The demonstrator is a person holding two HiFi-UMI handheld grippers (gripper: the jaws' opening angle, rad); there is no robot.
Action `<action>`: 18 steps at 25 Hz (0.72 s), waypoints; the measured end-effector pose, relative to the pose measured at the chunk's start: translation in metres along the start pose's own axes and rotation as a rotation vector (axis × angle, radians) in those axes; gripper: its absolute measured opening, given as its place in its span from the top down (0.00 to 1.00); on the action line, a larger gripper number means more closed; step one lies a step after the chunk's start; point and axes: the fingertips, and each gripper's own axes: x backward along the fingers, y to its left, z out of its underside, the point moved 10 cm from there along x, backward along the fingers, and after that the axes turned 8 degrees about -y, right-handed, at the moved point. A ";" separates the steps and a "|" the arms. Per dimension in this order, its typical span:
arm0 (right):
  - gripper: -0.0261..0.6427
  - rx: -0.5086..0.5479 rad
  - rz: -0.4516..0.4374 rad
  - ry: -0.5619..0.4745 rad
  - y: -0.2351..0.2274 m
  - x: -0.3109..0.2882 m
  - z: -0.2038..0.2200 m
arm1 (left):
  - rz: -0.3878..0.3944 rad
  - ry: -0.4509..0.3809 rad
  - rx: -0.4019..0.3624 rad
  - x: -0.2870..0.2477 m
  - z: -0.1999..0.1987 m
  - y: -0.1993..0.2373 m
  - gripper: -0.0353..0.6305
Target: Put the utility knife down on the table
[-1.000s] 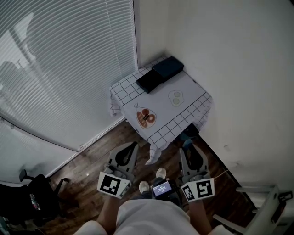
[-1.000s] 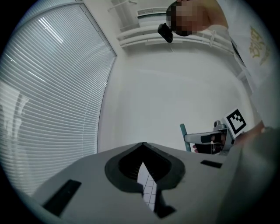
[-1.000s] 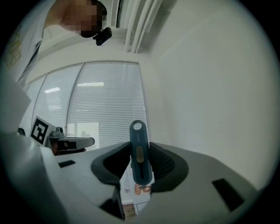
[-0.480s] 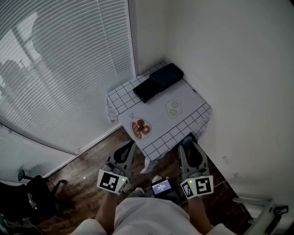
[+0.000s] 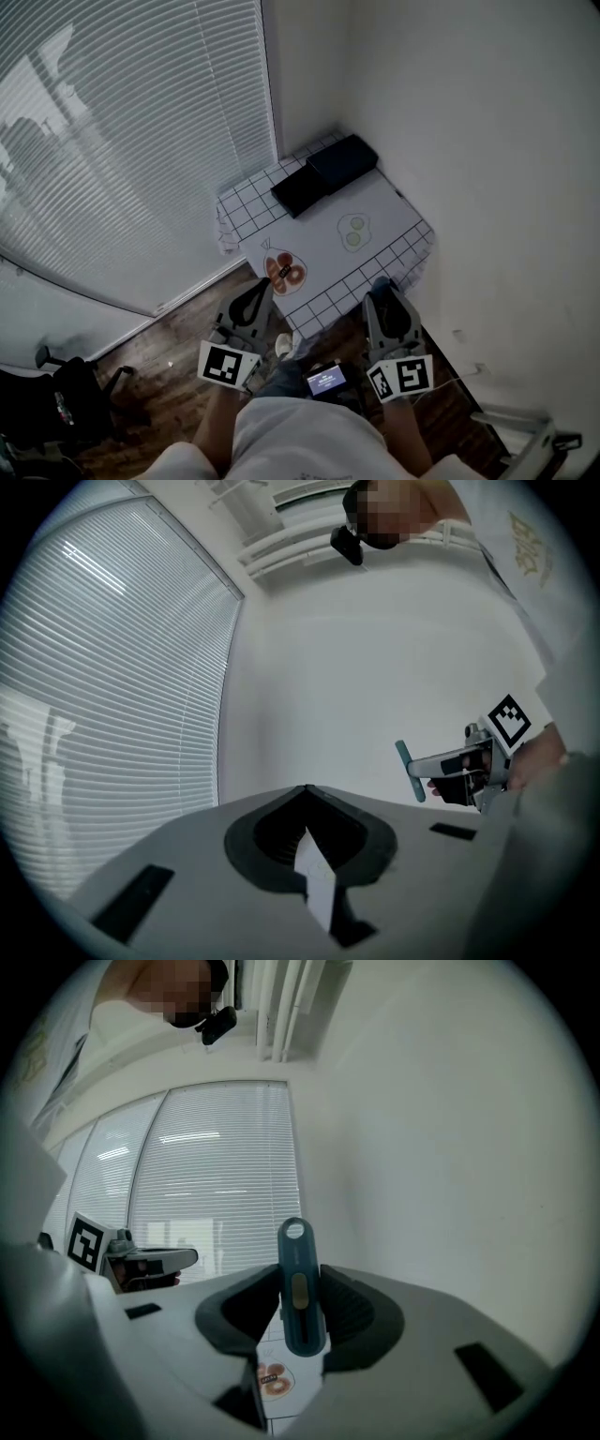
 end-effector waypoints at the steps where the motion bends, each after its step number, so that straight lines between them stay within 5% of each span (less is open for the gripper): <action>1: 0.75 0.001 0.006 0.006 -0.001 -0.004 0.001 | 0.002 0.003 -0.001 -0.004 0.002 0.004 0.94; 18: 0.75 0.000 0.068 0.144 -0.014 -0.074 0.050 | 0.006 0.097 0.055 -0.060 0.060 0.063 0.94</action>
